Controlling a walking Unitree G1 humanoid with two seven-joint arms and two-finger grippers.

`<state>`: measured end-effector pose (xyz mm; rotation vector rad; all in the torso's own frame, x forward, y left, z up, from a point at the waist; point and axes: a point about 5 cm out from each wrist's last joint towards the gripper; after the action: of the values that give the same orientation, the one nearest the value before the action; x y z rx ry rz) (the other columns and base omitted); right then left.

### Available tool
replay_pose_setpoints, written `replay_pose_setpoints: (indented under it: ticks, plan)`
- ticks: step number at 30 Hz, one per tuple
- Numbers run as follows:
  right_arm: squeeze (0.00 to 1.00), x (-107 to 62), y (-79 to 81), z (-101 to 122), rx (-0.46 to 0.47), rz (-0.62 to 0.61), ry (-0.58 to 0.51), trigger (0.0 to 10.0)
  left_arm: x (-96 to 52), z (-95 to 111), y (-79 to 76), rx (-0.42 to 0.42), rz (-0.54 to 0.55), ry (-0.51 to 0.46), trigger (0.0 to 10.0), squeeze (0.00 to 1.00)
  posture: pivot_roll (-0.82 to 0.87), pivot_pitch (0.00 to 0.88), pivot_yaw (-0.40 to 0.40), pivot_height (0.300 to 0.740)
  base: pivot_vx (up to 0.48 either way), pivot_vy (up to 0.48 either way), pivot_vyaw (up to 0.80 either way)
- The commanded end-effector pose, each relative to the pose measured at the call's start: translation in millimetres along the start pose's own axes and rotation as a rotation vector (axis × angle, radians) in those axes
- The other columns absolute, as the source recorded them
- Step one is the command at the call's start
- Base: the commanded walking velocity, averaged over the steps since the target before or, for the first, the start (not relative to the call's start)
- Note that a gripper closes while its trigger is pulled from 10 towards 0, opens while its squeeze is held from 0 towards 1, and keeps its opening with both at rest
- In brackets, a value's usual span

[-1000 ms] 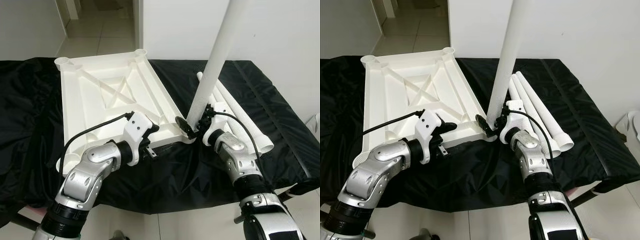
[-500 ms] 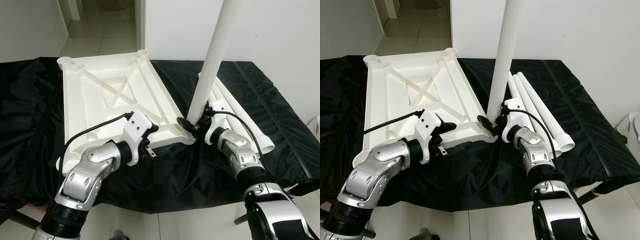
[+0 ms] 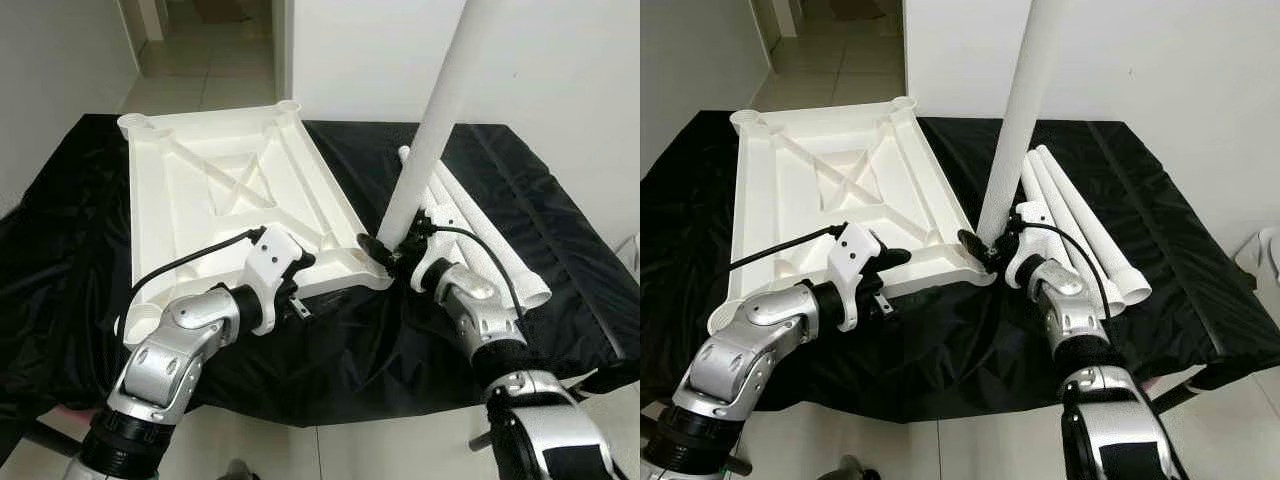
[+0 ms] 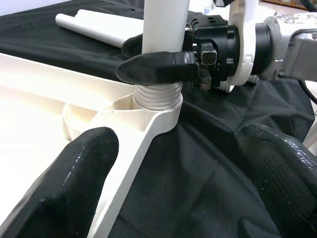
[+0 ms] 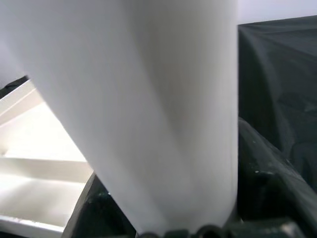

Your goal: Building children table

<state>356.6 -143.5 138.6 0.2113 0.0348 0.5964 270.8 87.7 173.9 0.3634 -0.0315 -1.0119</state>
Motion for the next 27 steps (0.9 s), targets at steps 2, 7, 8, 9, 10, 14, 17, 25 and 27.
replay_pose_setpoints:
  ticks: [2,7,8,9,10,14,17,25,27]
  plan:
    - [0.0,-3.2,1.4,-18.2,0.065,-0.032,0.054,0.0,-1.7,1.1,1.0,0.002,0.027,0.008,10.0,0.0,-0.01,0.038,-0.003,0.74,0.0,0.0,0.0]
    - [0.0,0.1,12.3,-19.0,0.091,-0.282,-0.045,0.0,-2.2,0.9,0.6,0.001,0.026,0.009,10.0,0.0,0.0,0.043,-0.004,0.74,0.0,0.0,0.0]
    - [0.0,0.1,12.3,-19.0,0.091,-0.282,-0.045,0.0,-2.2,0.9,0.6,0.001,0.026,0.009,10.0,0.0,0.0,0.043,-0.004,0.74,0.0,0.0,0.0]
    - [0.0,-0.1,13.7,-19.2,0.088,-0.308,-0.053,0.0,-2.2,1.0,0.4,0.0,0.025,0.009,10.0,0.0,0.0,0.043,-0.004,0.74,0.0,0.0,0.0]
    - [0.0,-0.1,13.7,-19.2,0.088,-0.308,-0.053,0.0,-2.2,1.0,0.4,0.0,0.025,0.009,10.0,0.0,0.0,0.043,-0.004,0.74,0.0,0.0,0.0]
    - [0.0,-0.7,26.0,-21.0,0.104,-0.417,-0.088,0.0,-2.3,0.8,0.1,0.0,0.024,0.01,10.0,0.0,-0.01,0.043,-0.002,0.74,0.0,0.0,0.0]
    - [0.0,-1.2,34.6,-21.8,0.107,-0.499,-0.107,0.0,-1.8,1.0,0.1,0.0,0.023,0.009,10.0,0.0,-0.01,0.042,-0.003,0.74,0.0,0.0,0.0]
    - [0.0,-0.1,41.2,-21.8,0.125,-0.546,-0.103,0.0,-0.6,1.5,0.2,0.0,0.024,0.005,10.0,0.0,-0.01,0.04,-0.005,0.74,0.0,0.0,0.0]
    - [0.0,-1.0,39.7,-21.8,0.135,-0.556,-0.098,0.0,-0.7,1.3,0.0,0.0,0.024,0.005,10.0,0.0,-0.01,0.042,-0.003,0.74,0.0,0.0,0.0]
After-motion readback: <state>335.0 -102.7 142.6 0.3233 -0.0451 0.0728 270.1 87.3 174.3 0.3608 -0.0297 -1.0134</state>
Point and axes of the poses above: a point about 5 cm out from each wrist's last joint towards the gripper, its own x axis pointing out of the wrist towards the gripper, its own z axis along the axis of the wrist's last joint, y = z × x, and after that the axes turned 14 degrees about x, right-handed
